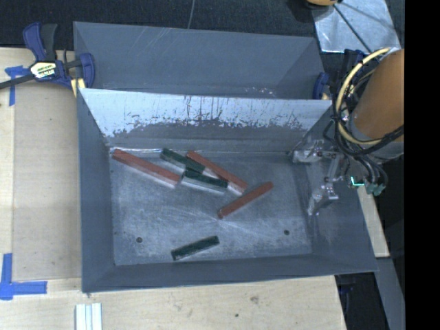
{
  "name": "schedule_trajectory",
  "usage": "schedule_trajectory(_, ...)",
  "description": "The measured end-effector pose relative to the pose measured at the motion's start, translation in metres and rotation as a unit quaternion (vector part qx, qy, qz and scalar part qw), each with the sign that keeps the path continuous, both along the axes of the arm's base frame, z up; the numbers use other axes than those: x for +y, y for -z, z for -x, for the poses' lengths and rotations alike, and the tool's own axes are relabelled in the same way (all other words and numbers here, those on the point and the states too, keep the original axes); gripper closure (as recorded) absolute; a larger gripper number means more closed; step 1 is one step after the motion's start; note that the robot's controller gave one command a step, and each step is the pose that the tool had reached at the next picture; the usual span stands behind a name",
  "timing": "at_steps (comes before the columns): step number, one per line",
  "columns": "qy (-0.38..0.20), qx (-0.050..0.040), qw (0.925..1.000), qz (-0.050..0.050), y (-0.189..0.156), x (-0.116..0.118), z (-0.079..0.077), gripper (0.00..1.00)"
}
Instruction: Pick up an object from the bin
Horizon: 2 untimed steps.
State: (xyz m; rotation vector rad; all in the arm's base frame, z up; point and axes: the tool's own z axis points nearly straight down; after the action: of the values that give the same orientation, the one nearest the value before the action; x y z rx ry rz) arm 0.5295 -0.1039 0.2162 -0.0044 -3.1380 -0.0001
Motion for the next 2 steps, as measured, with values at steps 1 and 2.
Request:
schedule_trajectory(1, -0.001, -0.0037, 1.0000, 0.001, -0.0034, 0.0003, -0.0016, 0.00)
schedule_trajectory(2, -0.002, -0.0037, 1.0000, 0.001, -0.0027, 0.0009, -0.0020, 0.00)
